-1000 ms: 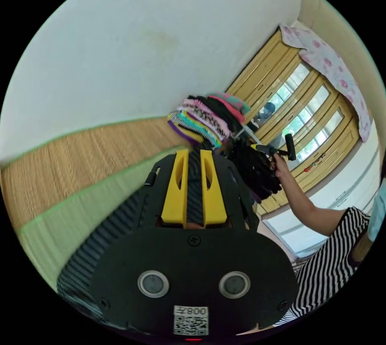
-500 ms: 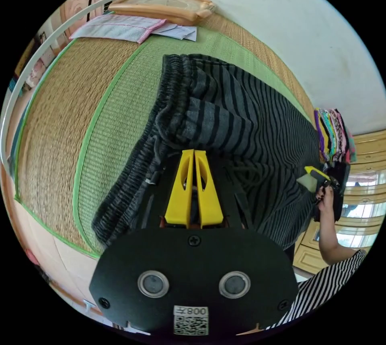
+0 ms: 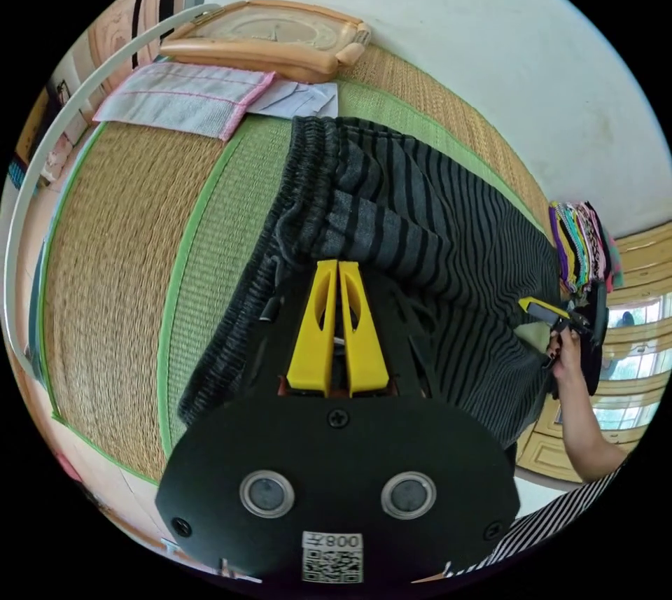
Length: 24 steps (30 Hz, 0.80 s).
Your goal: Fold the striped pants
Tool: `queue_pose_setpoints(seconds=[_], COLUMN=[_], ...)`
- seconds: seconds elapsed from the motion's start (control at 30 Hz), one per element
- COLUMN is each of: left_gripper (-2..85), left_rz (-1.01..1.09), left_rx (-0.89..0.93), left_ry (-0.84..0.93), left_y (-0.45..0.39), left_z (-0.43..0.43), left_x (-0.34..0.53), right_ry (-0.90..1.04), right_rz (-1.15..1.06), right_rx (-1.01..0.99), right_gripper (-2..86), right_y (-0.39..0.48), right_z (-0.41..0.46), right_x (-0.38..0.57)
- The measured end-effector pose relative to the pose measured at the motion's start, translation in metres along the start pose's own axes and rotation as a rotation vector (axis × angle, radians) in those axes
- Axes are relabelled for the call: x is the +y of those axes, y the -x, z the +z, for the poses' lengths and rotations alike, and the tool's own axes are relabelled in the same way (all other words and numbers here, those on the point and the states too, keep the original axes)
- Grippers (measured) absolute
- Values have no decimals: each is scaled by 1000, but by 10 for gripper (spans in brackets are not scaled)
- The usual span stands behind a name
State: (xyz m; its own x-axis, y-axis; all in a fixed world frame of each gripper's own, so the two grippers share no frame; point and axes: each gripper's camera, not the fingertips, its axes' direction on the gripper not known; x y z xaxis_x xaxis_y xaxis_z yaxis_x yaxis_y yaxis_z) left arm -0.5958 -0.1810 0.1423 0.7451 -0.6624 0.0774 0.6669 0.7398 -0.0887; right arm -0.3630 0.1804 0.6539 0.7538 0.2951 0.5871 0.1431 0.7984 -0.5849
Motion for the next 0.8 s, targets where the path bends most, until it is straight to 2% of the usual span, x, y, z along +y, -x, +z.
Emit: queue_pose_setpoints(seconds=[0.1,0.23,0.3,0.5,0.63,0.73,0.8], left_gripper=[0,0,0,0,3,6,11], left_rz=[55,91,104,160,111,135,160], left_rx=[12,-59,-78,-104,-97,-103,-53], left_ry=[-37,34,86,98,126,75,14], left_y=[-2,5,10,15,18,-1,-20], left_z=[-17,-18,-14,-17,-12,-16,-19], left_x=[36,85,102,136,149,150,147], right_ry=[-72,-115,-46,198,162,176,161], right_rz=[24,-34,-112,-224,-185,-200,-174], right_rx=[-11,-83,-104,-71,-43,-46,-138], right_gripper=[0,0,0,0,0,1,1], right_y=[11,50,92,169,185,192,181], right_z=[-20,-35,-20,52,70,75,71], right_x=[11,38,61,121,139,136,136])
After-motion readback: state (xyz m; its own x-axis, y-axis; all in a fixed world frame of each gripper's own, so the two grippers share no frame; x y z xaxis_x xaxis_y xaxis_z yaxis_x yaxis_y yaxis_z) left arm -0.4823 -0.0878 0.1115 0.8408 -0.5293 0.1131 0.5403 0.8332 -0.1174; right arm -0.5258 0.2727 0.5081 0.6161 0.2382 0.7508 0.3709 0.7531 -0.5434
